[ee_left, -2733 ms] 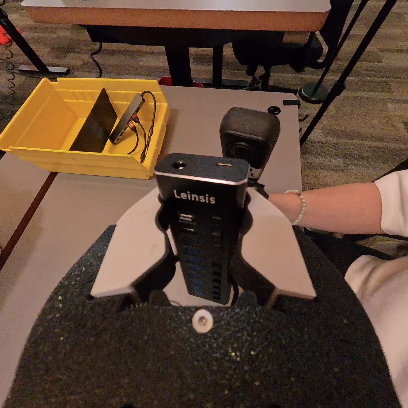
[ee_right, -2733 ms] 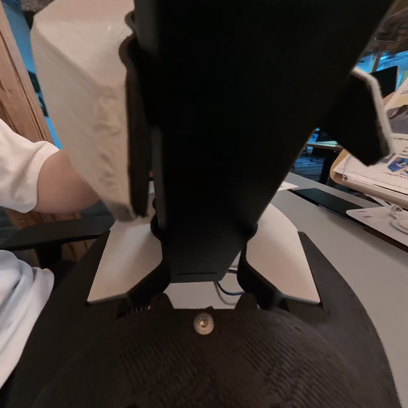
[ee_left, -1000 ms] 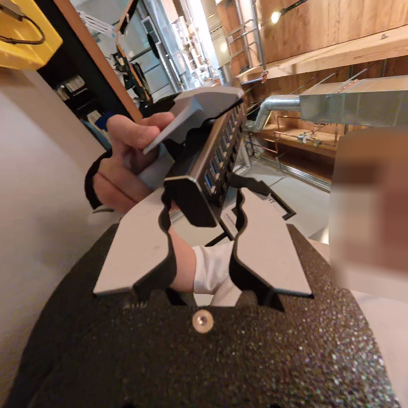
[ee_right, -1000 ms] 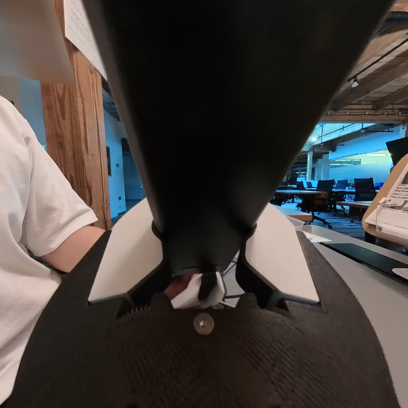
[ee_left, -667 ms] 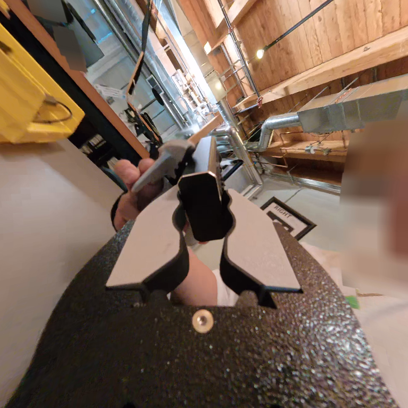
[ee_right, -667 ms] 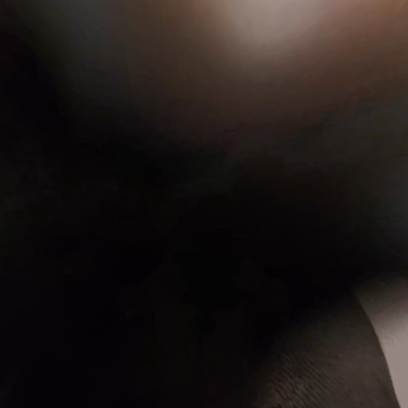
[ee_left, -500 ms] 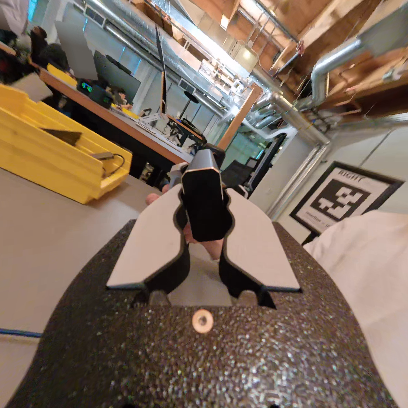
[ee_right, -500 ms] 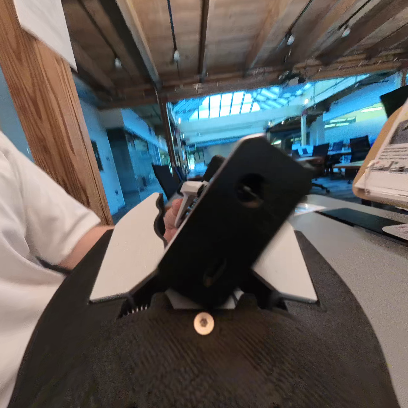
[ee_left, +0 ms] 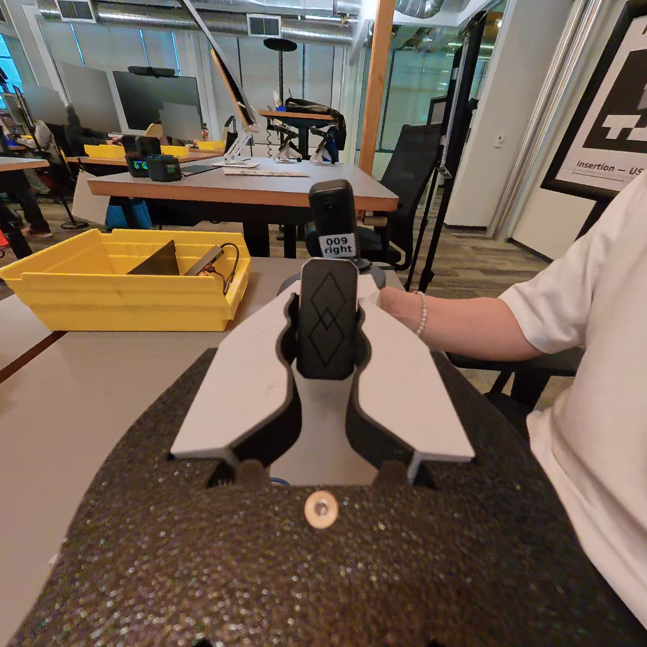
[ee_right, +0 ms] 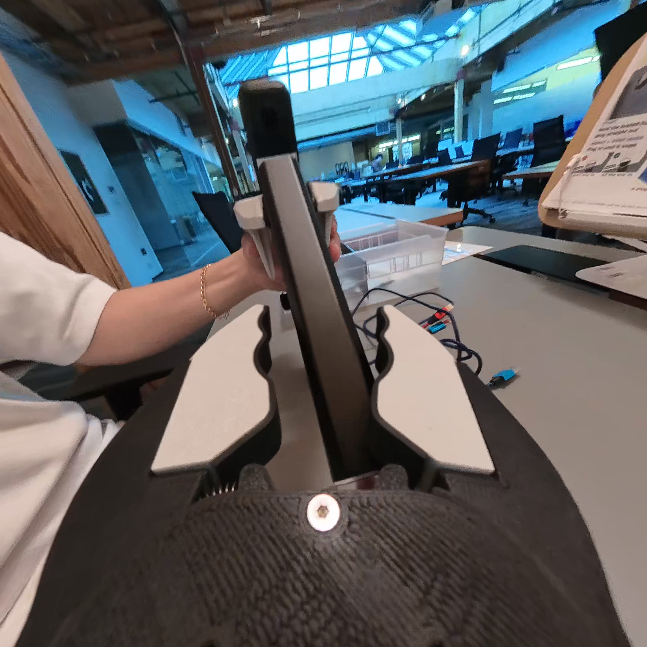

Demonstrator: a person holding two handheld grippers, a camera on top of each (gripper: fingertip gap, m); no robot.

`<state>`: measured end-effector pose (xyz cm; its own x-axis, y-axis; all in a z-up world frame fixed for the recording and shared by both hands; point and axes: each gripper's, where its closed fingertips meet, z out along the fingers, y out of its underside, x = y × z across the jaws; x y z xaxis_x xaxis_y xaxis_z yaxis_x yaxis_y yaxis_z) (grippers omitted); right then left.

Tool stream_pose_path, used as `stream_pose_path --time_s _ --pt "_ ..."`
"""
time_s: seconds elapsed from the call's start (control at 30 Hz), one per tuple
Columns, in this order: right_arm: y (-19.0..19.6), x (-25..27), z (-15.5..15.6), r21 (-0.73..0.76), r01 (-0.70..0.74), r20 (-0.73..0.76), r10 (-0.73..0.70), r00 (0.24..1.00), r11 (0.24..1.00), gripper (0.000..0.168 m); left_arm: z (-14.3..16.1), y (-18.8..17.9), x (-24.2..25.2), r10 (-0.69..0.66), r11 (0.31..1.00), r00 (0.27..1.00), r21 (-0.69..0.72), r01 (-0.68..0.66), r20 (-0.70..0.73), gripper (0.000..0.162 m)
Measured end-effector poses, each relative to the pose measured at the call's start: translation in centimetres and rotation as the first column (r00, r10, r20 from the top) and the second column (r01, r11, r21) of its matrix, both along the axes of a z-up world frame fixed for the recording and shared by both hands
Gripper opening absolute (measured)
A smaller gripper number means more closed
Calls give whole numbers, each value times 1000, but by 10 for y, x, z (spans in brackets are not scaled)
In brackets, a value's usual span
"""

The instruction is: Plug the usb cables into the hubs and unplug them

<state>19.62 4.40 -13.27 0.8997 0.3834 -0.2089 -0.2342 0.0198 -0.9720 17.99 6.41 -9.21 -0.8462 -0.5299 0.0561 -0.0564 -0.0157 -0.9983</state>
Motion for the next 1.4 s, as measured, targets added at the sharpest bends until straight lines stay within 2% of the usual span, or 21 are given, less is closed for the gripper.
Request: stream_pose_path --time_s 0.1,0.27,0.33,0.4,0.57,0.77,1.0,1.03,1.07,1.17,1.27,1.33,1.37,1.4 --pt "-3 3 5 70 2 -21 0 1000 998 42 1 0 -1 -14 998 1000 -61 15 8 27" --pt "-6 10 7 94 29 -38 -25 999 995 57 7 5 -4 -35 988 999 -148 41 40 27" --pt "-7 10 8 96 24 -35 -21 999 995 56 9 6 -3 -41 983 999 -177 46 33 27" --pt "-10 6 11 118 -4 -23 7 1000 993 47 8 6 -2 -53 977 998 -206 58 28 27" --pt "-9 6 23 148 23 -41 -18 999 989 46 9 13 -2 -57 955 997 -288 70 53 27" --pt "-7 8 24 145 48 -42 -42 998 988 46 1 18 0 -22 963 999 -268 30 31 27" --pt "-10 15 28 128 85 -27 -82 996 988 46 -13 16 6 26 976 996 -214 -45 -90 31" --pt "-9 14 26 114 85 -9 -84 996 990 46 -14 14 9 45 975 993 -212 -67 -106 22" --pt "-7 9 23 96 73 29 -76 997 993 45 -13 13 12 69 973 992 -213 -91 -109 0" --pt "9 -14 -15 -86 55 295 -28 955 995 44 -12 3 20 91 969 988 -216 -117 -126 0" --pt "30 -19 -28 -108 134 345 -89 935 985 41 -25 -2 31 152 972 979 -162 -173 -135 0" --pt "31 -12 -34 -127 179 370 -121 921 976 38 -19 3 30 152 959 975 -216 -186 -164 0" --pt "28 -6 -34 -126 198 374 -138 917 972 37 -12 9 27 175 949 973 -238 -207 -150 8" --pt "22 2 -29 -111 217 363 -163 917 970 36 -8 17 25 227 939 965 -232 -253 -133 28"
